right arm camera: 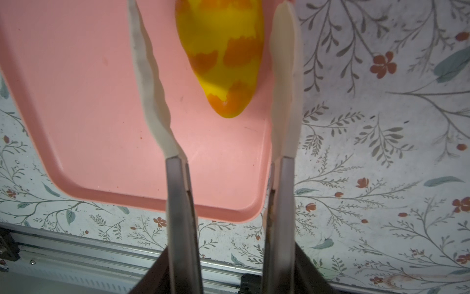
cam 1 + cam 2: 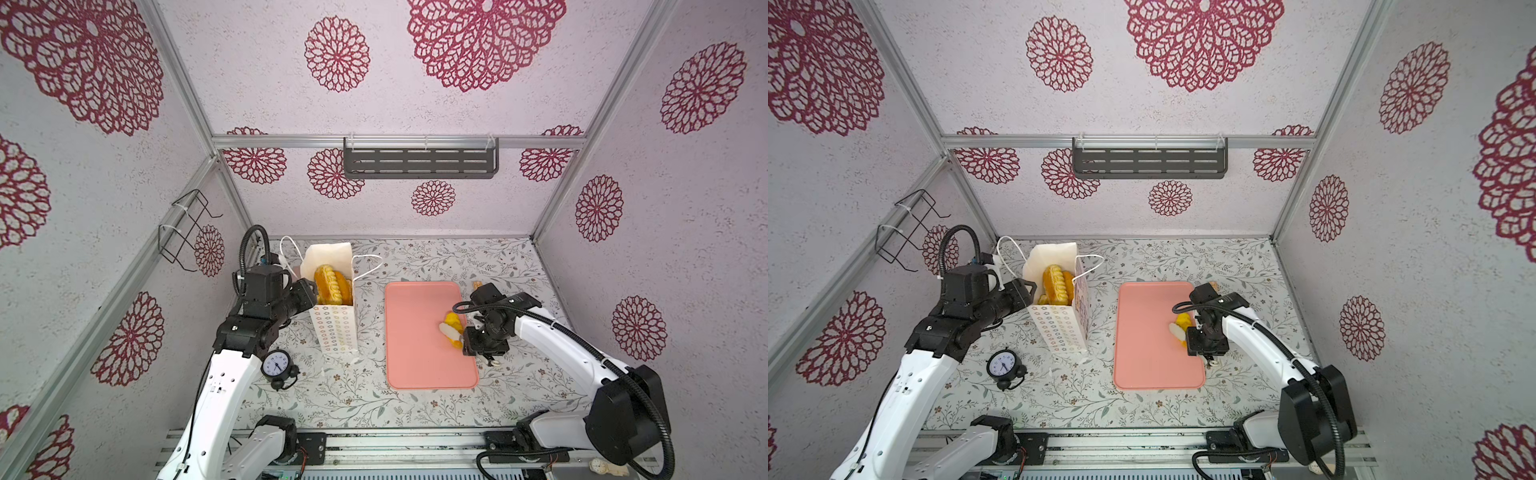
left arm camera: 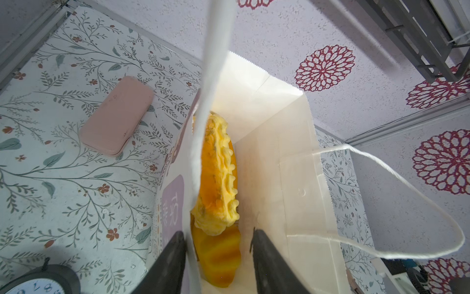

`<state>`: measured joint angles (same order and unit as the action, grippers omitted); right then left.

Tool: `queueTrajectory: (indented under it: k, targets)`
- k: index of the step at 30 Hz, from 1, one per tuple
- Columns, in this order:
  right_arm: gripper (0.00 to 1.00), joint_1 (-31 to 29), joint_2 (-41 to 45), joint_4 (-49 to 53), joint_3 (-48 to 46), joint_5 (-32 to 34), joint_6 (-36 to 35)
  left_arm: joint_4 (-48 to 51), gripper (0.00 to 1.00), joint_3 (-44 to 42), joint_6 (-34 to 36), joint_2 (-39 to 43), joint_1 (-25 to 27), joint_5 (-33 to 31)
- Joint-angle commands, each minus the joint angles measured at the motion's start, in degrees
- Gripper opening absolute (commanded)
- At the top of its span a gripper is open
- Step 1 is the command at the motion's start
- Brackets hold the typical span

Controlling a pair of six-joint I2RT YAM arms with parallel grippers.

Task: Place the fake bread into the paper bag
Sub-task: 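Lower the right gripper onto the yellow-orange oval bun and close it, then lift the oval bun and carry it toward the bag with the right gripper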

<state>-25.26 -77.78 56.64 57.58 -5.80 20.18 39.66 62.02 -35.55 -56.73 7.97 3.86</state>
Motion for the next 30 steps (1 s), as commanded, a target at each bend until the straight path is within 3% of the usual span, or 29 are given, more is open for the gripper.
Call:
queueTrajectory:
  k: [1,6,14,23,30]
  targets:
    - [0.54,0.2,-0.8,-0.8,-0.1,1.3,-0.9,-1.7,0.47,-0.7,0.3,-0.2,-0.4,0.3]
    - [0.48,0.2,-1.7,-1.3,0.2,2.7,-1.3,-1.6,0.47,-0.7,0.2,0.0,-0.4,0.0]
    - [0.29,0.2,1.1,0.3,6.1,2.2,-1.0,-0.7,0.47,0.2,0.3,-0.1,-0.5,-0.3]
    - [0.25,-2.8,2.0,2.4,30.6,-4.4,0.6,0.9,0.46,1.8,0.3,0.0,-0.6,-1.4]
    - [0.25,-12.7,-4.3,-1.9,48.9,-6.2,1.6,2.8,0.44,2.1,0.3,0.2,-0.6,-3.2]
